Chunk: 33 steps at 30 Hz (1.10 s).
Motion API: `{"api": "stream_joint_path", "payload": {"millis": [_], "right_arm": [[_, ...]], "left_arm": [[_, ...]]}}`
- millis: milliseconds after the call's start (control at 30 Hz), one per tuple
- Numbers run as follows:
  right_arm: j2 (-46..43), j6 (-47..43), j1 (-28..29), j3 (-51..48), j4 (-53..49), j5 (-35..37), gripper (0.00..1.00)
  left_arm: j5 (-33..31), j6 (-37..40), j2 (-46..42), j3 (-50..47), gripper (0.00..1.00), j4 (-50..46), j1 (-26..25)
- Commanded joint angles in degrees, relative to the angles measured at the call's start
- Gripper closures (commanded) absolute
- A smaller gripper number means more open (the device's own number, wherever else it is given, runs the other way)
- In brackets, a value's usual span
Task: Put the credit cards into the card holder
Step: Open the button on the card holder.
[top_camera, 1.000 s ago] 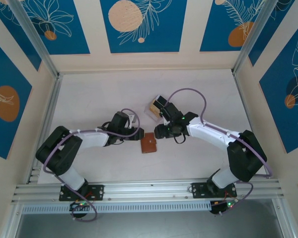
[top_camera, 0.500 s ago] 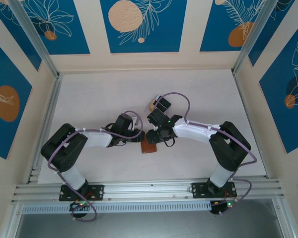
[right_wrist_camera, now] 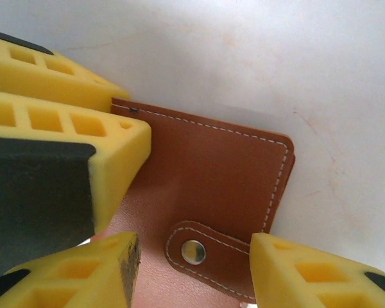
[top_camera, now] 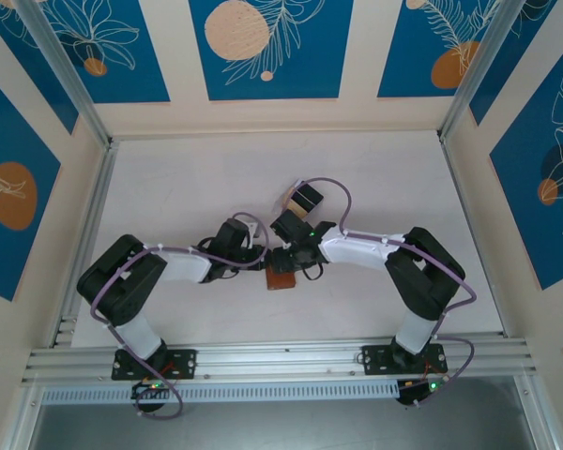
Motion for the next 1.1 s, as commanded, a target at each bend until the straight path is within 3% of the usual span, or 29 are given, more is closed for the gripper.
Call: {"api": "stream_joint_path", "payload": {"millis": [0,200,467,567,767,800,900,1067], "right_arm": [[1.7,1.4,1.1,-0.4,1.4,1.4,0.50],[4.1,2.4,3.8,-0.7,-0.3,7.5,0.51],[5.4,4.4,6.3,-2.6,-3.6,15.5,0.60],[6.1,4.9,6.8,-3.3,-3.9,17.0,0.67],[2.7,5.1,7.2,-3.2,-5.1,20.6,0.94],[1.2,4.9,7.1,-3.4,-5.1,20.6,1.00],[-4.3,4.2,4.9,-5.4,-3.0,16.6,1.00],[-10.0,6.6,-4.1,-11.1,1.1,5.0,0.97]], "left_arm": [[0.8,-0.8,2.2,-2.2,0.76,-1.5,-1.6],[0.8,-0.8,2.1,-2.5,0.77,-1.3,-1.7],[0.1,-0.7,1.8,-3.1,0.77,-1.5,-1.7],[-0.1,-0.9,1.8,-3.5,0.78,-1.4,-1.7],[-0.7,-1.1,2.0,-4.3,0.78,-1.2,-1.8],[-0.9,-1.1,2.0,-4.5,0.78,-1.2,-1.7],[-1.3,-1.1,2.1,-4.8,0.79,-1.1,-1.8],[-1.2,-1.4,2.5,-5.0,0.80,-0.3,-1.8]]}}
